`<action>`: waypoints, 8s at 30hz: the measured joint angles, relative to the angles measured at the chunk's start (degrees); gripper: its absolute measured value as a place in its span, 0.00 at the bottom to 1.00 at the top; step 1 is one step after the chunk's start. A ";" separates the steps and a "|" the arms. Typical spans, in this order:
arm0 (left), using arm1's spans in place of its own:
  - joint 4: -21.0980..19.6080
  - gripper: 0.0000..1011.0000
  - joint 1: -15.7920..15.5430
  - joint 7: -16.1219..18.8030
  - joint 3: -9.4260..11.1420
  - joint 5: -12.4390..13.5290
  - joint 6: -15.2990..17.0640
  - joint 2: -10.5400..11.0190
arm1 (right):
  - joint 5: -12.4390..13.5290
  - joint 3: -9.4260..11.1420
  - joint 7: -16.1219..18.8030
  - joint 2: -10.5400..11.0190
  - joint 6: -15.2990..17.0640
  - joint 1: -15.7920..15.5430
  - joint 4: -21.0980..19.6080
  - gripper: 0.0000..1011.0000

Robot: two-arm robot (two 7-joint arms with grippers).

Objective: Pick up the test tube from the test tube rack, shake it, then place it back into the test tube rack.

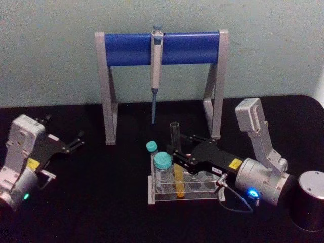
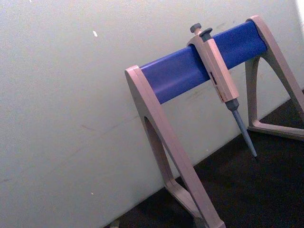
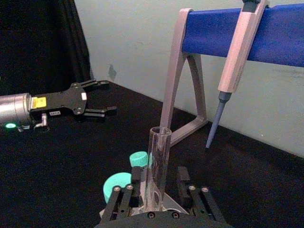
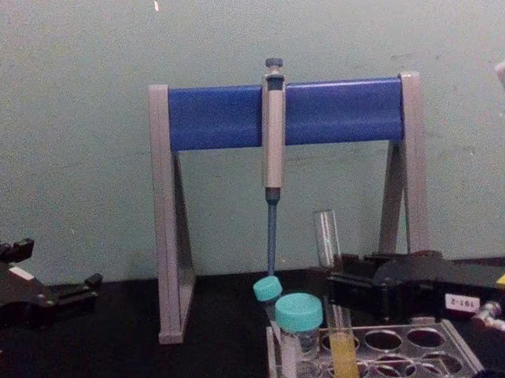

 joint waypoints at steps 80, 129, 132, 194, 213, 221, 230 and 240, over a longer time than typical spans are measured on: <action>0.00 0.99 0.00 0.00 0.00 0.00 0.00 0.00 | -0.98 7.88 -3.69 -1.21 -6.28 -0.50 -5.06 0.23; 0.00 0.99 0.00 0.00 0.00 0.00 0.00 0.00 | 0.80 6.56 -1.49 -2.72 -8.29 0.74 -3.45 0.23; 0.00 0.99 0.00 0.00 0.00 0.00 0.00 0.00 | 0.01 6.73 -2.54 -3.06 -8.38 1.55 -2.50 0.23; 0.00 0.99 0.00 0.00 0.00 0.00 0.00 0.00 | -2.40 8.18 -4.34 -2.33 -9.05 0.46 -3.65 0.23; 0.00 0.99 0.00 0.00 0.00 0.00 0.00 0.00 | 0.52 8.51 -1.11 1.45 -3.91 -5.46 -11.13 0.23; 0.00 0.99 0.00 0.00 0.00 0.00 0.00 0.00 | 2.35 6.46 0.08 -1.19 -5.89 -1.85 -7.58 0.23; -0.01 0.99 0.00 0.00 0.00 0.00 0.00 0.00 | 0.90 6.44 -1.94 -3.38 -9.40 1.42 -3.08 0.23; 0.00 0.99 0.00 0.00 0.00 0.01 0.00 0.00 | -1.06 7.52 -3.42 -3.55 -9.74 1.54 -2.27 0.23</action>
